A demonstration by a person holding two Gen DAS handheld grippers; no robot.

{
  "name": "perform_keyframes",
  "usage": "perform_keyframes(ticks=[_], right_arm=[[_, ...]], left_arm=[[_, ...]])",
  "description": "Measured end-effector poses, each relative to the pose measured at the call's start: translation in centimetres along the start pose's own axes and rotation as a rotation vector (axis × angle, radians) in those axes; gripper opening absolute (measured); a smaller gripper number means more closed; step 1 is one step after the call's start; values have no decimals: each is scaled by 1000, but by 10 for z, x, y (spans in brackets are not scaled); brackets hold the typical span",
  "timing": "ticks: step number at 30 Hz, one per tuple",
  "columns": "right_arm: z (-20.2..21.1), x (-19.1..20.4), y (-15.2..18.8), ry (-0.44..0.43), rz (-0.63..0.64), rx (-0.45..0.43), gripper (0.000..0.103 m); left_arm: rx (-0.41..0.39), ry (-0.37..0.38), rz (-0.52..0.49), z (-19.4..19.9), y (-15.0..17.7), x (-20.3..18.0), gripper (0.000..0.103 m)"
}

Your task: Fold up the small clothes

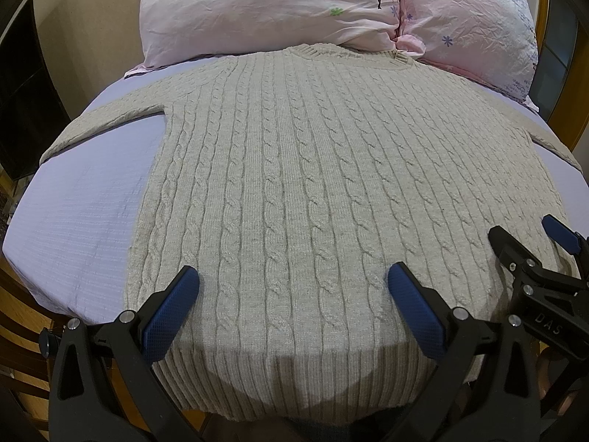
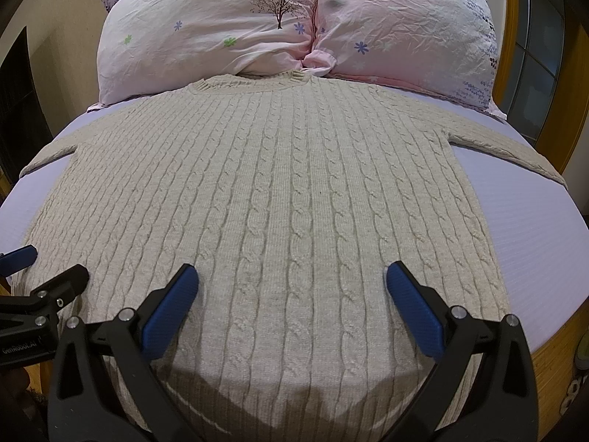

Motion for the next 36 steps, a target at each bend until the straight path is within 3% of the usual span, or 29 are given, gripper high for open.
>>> perform_keyframes(ticks=[5,8,10,13,14,15,18,20,23,26,30,31,33,36], right_arm=[[2,-3,-2,-20,13,-28,101],[6,-13,-6,-89,22,-54,101],[11,-42,-21,-113,-63,-77,101],[24,-129,-58,-23,-275,-182,101],[23,-171,-71,42,-369,-195,95],[19,-202,-78,81,-438,-195,82],[-6,-305,-87,174,-706,-142,58],[-25,-362,-86,237,-841,-108,47],[-46,-419,-84,351,-926,-82,44],[-66,-457,-79,407,-1015,-51,44],[-81,-486,-70,436,-1100,-59,40],[-82,-488,-69,446,-1101,-65,37],[-94,-496,-68,449,-1098,-61,8],[-91,-489,-87,447,-1029,-113,7]], left_arm=[[-2,0,-1,0,0,0,102],[-22,3,-7,0,0,2,102],[-45,12,-21,5,-1,1,102],[-47,37,-44,4,-8,3,102],[-52,33,-48,4,-10,6,102],[-87,18,-57,4,-18,11,102],[-248,6,-90,11,-43,26,102],[-312,3,-103,11,-56,37,102],[-320,-14,-74,2,-78,61,102],[-313,8,21,-10,-95,93,102],[-309,117,243,-22,-100,143,102],[-311,115,282,-22,-99,153,102],[-321,82,345,-26,-100,176,102],[-346,14,367,-26,-105,201,102]])
Point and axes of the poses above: each gripper's, at about its wrist camera, not at the fingertips, and z roughly against the way its jaws point, x to its left, y to its underside, the point moved 3 cm from there along -z, roughly the way its jaws point, and after that the axes turned 12 degrees about -x, right-handed, at the moved point
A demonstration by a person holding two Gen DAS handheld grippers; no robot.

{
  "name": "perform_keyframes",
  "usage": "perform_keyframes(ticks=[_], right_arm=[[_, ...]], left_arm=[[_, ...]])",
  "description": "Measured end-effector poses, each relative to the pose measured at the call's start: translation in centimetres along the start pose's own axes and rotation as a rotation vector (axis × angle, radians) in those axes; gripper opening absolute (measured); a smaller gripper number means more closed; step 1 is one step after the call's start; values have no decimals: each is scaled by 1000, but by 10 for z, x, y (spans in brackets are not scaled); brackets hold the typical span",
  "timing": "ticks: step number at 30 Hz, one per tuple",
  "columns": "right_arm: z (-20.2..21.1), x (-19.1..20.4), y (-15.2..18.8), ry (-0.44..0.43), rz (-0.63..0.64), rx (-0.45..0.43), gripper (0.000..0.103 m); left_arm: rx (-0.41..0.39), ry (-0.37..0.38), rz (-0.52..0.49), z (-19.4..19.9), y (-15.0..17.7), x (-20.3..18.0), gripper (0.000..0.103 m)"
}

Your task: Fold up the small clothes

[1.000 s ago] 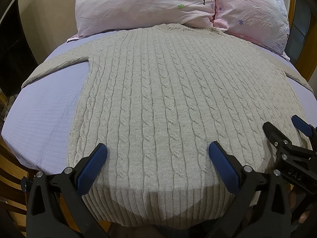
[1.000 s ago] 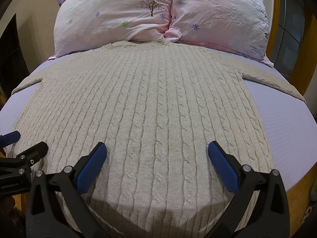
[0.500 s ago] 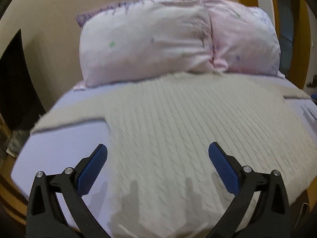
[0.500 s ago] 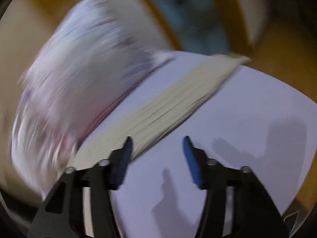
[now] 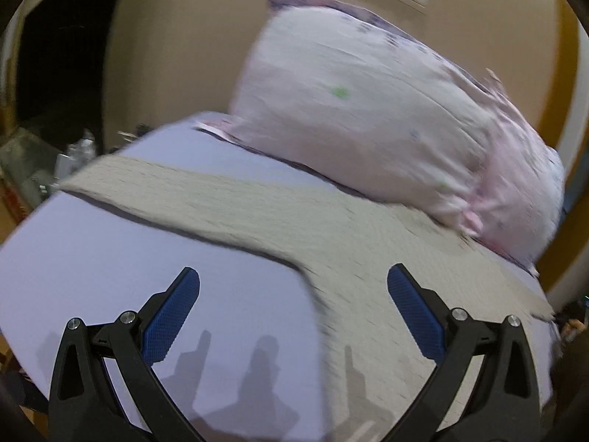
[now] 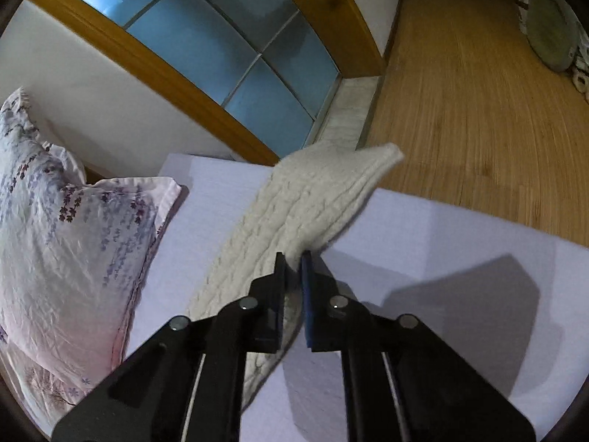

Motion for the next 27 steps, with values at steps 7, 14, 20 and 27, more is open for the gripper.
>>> perform_keyframes(ticks=[7,14,20,27], right_arm=[[127,180,77,-431,481,-147,7],[204,311,311,-853,885,190,9],[213,315,427,-903,1002,512,44],[202,278,339,-863,836,408,67]], left_arm=[[-15,-173,93,-15,-19,65,102],[-13,-189,356,-34,-29,116,102],[-2,-229,499,-58,-38,145,87],[-12,-320,663,-77,-38,196,70]])
Point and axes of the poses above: each gripper's, at about its wrist camera, not at the fingertips, and z roughly against the way its jaws point, x to its left, y to its underside, the point moved 3 cm from there along -z, roughly the way its jaws point, and after that the axes turned 12 degrees about -x, right-handed, at the moved point
